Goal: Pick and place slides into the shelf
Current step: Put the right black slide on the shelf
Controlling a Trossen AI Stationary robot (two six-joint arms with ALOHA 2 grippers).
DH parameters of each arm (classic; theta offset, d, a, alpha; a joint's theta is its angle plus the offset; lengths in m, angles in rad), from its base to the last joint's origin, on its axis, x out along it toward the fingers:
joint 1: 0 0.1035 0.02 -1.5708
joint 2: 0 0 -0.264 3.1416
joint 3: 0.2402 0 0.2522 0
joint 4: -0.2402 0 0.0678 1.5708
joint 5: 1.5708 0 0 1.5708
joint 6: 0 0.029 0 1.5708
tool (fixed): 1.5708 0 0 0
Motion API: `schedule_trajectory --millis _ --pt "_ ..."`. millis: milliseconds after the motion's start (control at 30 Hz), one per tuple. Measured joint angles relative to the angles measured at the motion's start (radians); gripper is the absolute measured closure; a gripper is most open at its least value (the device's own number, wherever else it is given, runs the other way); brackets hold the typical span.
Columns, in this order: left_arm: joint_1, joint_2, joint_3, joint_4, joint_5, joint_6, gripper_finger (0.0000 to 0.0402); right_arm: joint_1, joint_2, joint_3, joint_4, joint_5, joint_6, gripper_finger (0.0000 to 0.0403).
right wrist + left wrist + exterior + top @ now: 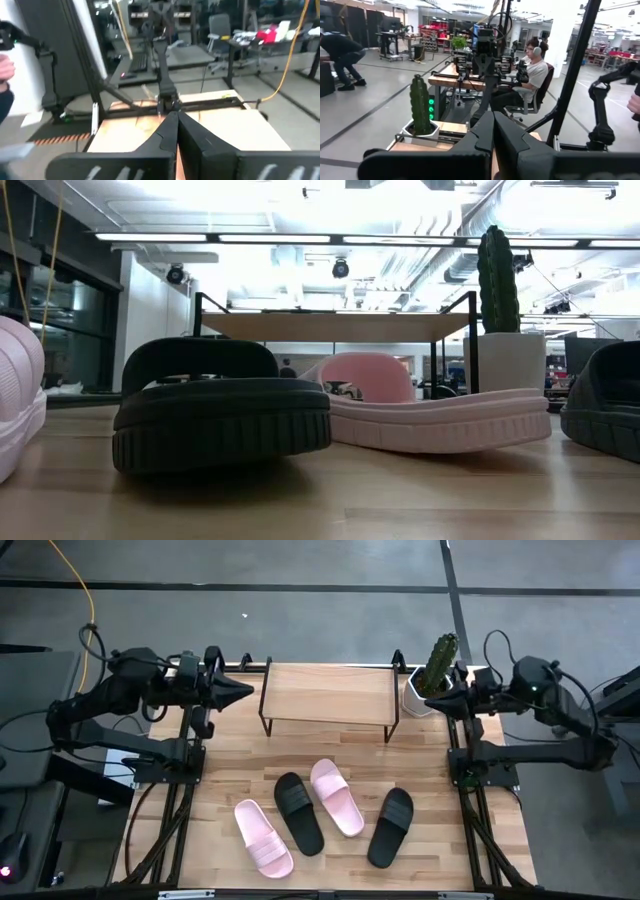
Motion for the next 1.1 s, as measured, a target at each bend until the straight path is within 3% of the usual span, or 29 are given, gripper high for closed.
schedule_trajectory --millis 300,700,900,1100 --pt "0.000 0.002 0.000 -0.063 0.010 -0.003 0.0401 0.176 0.157 0.082 -0.059 0.112 -0.015 0.0402" --pt "0.000 0.001 0.000 -0.088 0.010 -0.005 0.0401 0.531 0.343 0.215 -0.181 0.591 -0.053 0.0402" --pt "0.000 0.001 0.000 -0.100 0.010 -0.007 0.0401 0.679 0.425 0.241 -0.204 0.762 -0.012 0.0402" --pt "0.000 0.001 0.000 -0.107 0.009 -0.007 0.0401 0.797 0.515 0.258 -0.257 0.859 0.090 0.0402"
